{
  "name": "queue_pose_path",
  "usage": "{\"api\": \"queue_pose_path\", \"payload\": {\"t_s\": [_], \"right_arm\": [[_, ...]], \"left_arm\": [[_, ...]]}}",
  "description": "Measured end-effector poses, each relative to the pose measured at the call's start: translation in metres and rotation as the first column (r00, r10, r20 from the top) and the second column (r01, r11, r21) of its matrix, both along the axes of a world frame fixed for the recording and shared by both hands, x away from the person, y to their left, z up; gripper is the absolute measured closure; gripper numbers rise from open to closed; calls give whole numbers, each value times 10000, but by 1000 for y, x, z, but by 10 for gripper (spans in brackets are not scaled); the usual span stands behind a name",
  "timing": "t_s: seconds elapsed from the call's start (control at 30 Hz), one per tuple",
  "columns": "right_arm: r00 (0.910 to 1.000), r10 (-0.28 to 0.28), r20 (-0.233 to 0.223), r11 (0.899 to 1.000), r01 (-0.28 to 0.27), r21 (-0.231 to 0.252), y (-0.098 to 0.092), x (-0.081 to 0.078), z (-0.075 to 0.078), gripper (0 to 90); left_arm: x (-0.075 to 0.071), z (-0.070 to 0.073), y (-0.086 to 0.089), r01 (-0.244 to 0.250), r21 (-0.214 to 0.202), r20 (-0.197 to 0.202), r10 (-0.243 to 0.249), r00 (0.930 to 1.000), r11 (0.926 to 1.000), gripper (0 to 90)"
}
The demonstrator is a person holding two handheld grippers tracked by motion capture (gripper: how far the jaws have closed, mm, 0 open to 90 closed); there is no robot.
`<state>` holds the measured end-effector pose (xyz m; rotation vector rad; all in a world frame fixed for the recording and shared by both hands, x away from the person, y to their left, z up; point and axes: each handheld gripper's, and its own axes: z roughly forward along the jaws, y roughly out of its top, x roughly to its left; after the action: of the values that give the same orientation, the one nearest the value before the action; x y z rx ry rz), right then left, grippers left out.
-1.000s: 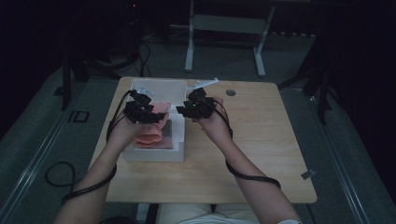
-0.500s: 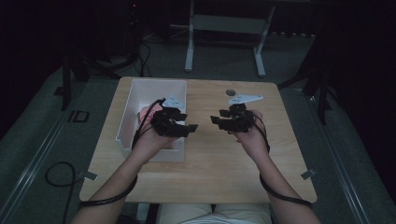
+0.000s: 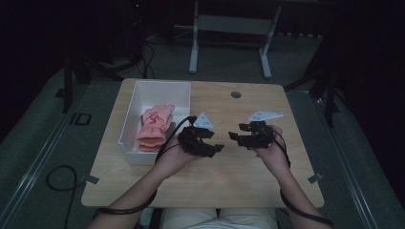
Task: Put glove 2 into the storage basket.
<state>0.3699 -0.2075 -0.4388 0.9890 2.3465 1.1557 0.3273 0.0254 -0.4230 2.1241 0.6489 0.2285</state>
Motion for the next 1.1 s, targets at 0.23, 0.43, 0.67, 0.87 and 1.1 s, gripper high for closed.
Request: {"api": "queue_pose_path", "payload": {"t_s": [0.23, 0.43, 0.67, 0.87, 1.1], "right_arm": [[9993, 46, -359, 10000, -44, 73, -13, -5, -22, 272], [9985, 93, -546, 10000, -93, -4, -22, -11, -46, 202], [9982, -29, -604, 10000, 28, -28, -32, -16, -68, 196], [9979, -105, -640, 9998, 95, -156, -41, -22, -83, 196], [9971, -88, -752, 9995, 65, -308, -47, -27, -97, 187]], "left_arm": [[-8, -24, -22, 608, 334, -182, -602, 9980, 9976, 406], [-10, -45, -32, 674, 384, -381, -659, 9971, 9970, 296], [-13, -64, -36, 1245, 239, -667, -1227, 9902, 9919, 158], [-17, -83, -42, 1376, 252, -761, -1353, 9879, 9902, 75], [-22, -106, -47, 1515, 430, -797, -1477, 9858, 9875, 17]]}}
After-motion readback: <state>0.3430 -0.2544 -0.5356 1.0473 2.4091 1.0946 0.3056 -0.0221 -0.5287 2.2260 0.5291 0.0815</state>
